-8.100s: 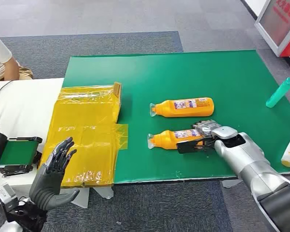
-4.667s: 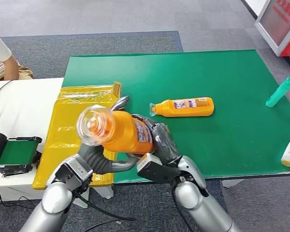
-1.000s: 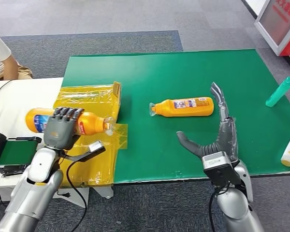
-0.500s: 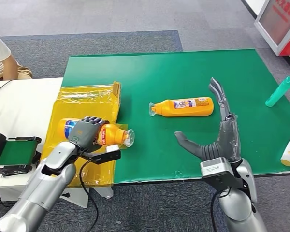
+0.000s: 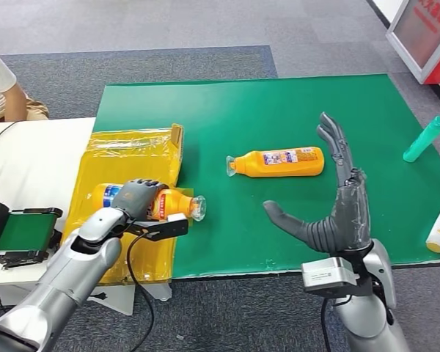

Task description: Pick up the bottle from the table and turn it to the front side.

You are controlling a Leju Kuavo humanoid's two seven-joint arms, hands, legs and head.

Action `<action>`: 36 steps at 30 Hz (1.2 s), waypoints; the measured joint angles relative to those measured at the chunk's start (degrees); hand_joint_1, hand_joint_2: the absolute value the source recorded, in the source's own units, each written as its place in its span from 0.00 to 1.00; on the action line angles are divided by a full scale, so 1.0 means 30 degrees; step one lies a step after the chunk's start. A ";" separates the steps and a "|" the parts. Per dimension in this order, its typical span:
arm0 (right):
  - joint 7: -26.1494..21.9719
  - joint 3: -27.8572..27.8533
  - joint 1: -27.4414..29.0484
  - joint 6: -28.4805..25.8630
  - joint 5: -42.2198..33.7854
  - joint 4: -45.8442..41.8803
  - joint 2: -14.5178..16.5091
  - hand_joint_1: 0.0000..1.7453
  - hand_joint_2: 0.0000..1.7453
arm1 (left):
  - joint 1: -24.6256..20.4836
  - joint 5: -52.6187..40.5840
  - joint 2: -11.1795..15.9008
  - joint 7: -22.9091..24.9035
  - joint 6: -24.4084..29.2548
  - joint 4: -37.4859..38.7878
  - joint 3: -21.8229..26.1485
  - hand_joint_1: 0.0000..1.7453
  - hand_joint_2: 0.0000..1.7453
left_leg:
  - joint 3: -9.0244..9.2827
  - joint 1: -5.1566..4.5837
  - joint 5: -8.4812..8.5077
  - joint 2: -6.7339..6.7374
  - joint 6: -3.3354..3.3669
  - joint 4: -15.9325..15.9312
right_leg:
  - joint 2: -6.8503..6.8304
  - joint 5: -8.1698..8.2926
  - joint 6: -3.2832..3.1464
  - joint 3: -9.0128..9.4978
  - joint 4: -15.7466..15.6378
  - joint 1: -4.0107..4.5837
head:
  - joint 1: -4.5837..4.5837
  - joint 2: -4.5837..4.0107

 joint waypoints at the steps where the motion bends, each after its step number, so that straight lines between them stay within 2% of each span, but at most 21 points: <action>1: 0.0000 0.0015 0.0006 0.0000 0.0002 -0.0022 -0.0009 0.00 1.00 | -0.0018 0.0000 -0.0004 0.0002 0.0000 0.0080 -0.0022 1.00 1.00 | -0.0001 0.0000 0.0000 0.0000 0.0000 0.0000 | 0.0000 0.0000 0.0000 0.0000 0.0000 0.0000 | 0.0000 0.0000; 6: -0.0002 0.0055 0.0017 -0.0002 0.0007 -0.0075 -0.0042 0.00 1.00 | -0.0111 0.0000 -0.0016 0.0016 0.0005 0.0353 -0.0155 1.00 1.00 | -0.0001 0.0000 0.0000 0.0000 0.0000 0.0000 | 0.0000 0.0000 0.0000 0.0001 0.0000 0.0000 | -0.0002 0.0000; 10: 0.0000 0.0060 0.0016 -0.0066 0.0073 -0.0159 -0.0055 0.00 1.00 | -0.0151 0.0000 -0.0124 0.0379 0.0202 0.0386 -0.0235 0.00 1.00 | -0.0001 0.0000 0.0002 0.0000 0.0002 0.0000 | 0.0000 0.0001 -0.0001 0.0003 0.0000 0.0000 | 0.0000 0.0000; 19: -0.0608 -0.0328 0.0725 -0.0909 -0.0144 -0.0736 -0.0359 0.00 1.00 | -0.0202 -0.0406 -0.0530 0.0989 0.0415 0.0198 -0.0375 0.00 1.00 | -0.0001 0.0000 0.0002 -0.0001 0.0003 0.0001 | -0.0001 0.0001 0.0000 0.0003 0.0000 -0.0001 | -0.0002 0.0000; 31: -0.0789 -0.1275 0.1409 -0.0727 -0.0157 -0.1104 -0.0501 0.00 1.00 | -0.0341 -0.0273 -0.0583 0.1417 -0.0231 -0.0061 -0.0548 0.00 1.00 | 0.0000 0.0000 0.0004 -0.0001 0.0004 0.0001 | -0.0001 0.0002 -0.0001 0.0010 0.0001 0.0000 | 0.0000 0.0000; 34: -0.0814 -0.1383 0.1471 -0.0721 -0.0178 -0.1124 -0.0503 0.00 1.00 | -0.0190 0.0488 -0.0579 0.1130 0.0058 -0.0297 -0.0489 0.00 1.00 | -0.0001 0.0000 0.0004 -0.0001 0.0005 0.0001 | -0.0001 0.0003 0.0000 0.0012 0.0001 -0.0001 | 0.0000 0.0000; 36: -0.0874 -0.1406 0.1550 -0.0739 -0.0149 -0.1124 -0.0506 0.00 1.00 | 0.0100 0.1968 -0.0601 0.0402 0.0275 -0.0760 -0.0221 0.00 1.00 | -0.0001 0.0000 0.0004 -0.0001 0.0005 0.0001 | -0.0001 0.0003 0.0001 0.0013 0.0001 -0.0001 | 0.0000 0.0000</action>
